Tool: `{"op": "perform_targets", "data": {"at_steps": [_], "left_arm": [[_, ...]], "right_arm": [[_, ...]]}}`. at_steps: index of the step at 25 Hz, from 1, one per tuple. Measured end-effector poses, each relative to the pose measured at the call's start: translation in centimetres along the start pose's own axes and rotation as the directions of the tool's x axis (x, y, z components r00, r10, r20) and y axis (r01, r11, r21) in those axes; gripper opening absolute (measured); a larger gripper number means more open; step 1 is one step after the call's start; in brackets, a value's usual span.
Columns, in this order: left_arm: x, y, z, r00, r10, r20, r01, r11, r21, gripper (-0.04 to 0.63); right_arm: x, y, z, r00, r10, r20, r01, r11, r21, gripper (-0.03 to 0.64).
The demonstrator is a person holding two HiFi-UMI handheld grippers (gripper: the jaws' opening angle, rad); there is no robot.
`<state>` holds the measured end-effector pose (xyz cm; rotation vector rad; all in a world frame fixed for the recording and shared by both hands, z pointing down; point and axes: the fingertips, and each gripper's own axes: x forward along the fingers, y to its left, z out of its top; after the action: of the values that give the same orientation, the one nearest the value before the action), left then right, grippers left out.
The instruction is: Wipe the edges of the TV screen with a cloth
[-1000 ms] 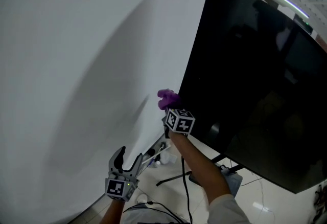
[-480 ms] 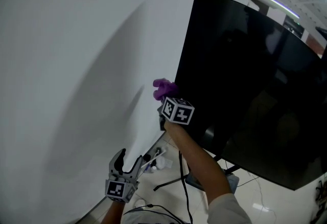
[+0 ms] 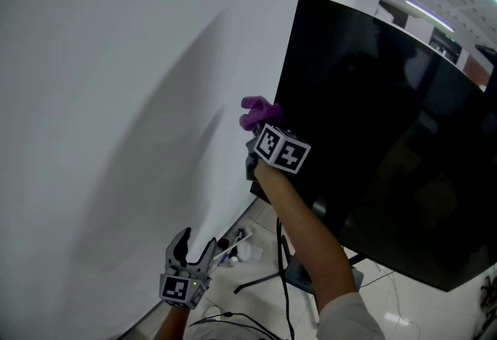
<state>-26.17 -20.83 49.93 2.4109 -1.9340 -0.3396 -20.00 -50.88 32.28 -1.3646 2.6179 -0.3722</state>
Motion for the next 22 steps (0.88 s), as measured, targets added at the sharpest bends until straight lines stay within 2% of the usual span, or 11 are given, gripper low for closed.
{"op": "perform_targets", "data": {"at_steps": [6,13,18,20,22], "left_arm": [[0.2,0.2,0.0,1.000,-0.005,0.007,0.005,1.000,0.003,0.265],[0.5,0.1,0.2,1.000,-0.012,0.012,0.012,1.000,-0.003,0.265],[0.8,0.5,0.2,0.999,-0.003,0.032,0.004,1.000,-0.019,0.265],[0.9,0.7,0.4,0.999,-0.005,0.033,0.005,1.000,-0.015,0.265],[0.8,0.9,0.6,0.999,0.000,0.033,0.001,1.000,-0.016,0.265]], "right_arm": [[0.3,1.6,4.3,0.998,0.008,0.060,-0.005,0.999,-0.049,0.054],[0.7,3.3,9.2,0.995,0.029,0.098,-0.023,0.998,-0.058,0.054],[1.0,4.0,13.3,0.990,0.063,0.124,-0.070,0.996,0.054,0.054],[1.3,4.5,15.4,0.988,0.066,0.141,-0.071,0.997,0.034,0.054],[1.5,5.4,17.6,0.985,0.065,0.161,-0.061,0.998,-0.033,0.054]]}}
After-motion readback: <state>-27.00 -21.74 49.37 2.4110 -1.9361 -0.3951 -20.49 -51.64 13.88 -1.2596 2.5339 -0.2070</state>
